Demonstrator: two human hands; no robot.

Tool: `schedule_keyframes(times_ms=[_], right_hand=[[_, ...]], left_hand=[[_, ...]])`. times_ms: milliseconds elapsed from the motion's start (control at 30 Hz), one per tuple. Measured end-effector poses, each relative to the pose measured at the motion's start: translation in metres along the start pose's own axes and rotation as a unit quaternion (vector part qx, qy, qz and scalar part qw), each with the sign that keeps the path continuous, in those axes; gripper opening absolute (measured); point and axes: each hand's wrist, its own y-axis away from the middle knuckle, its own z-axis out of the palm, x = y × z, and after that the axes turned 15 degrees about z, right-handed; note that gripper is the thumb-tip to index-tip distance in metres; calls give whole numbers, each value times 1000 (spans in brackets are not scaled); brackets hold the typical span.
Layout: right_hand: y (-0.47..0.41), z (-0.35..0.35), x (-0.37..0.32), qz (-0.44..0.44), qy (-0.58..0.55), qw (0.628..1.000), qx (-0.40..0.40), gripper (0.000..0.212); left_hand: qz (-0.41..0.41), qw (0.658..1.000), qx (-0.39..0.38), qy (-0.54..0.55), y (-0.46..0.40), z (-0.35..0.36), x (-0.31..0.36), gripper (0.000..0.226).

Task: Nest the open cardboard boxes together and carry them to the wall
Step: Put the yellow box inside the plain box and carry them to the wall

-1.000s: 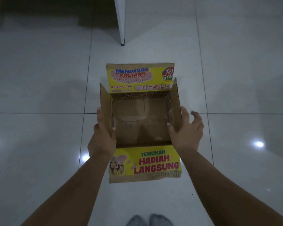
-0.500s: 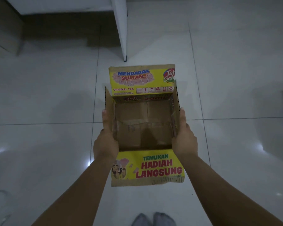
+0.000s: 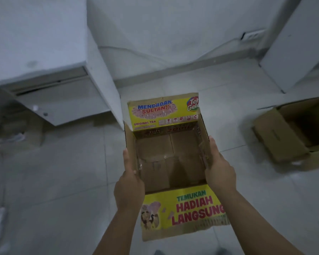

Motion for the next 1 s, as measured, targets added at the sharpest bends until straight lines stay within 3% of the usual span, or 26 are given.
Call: schedule_keyframes(times_ms=[333,633,1000], right_hand=[[-60,-162,115,12,-11,996,82,76],[-171,-269,249,13,11,996,86,84],[-334,-338,367,78,30,994,77,79]], left_hand=[[49,999,-4,16,16,19,207,77],[42,999,-19,30,29,123,394,84],[72,994,-63,52,-42,250,538,73]])
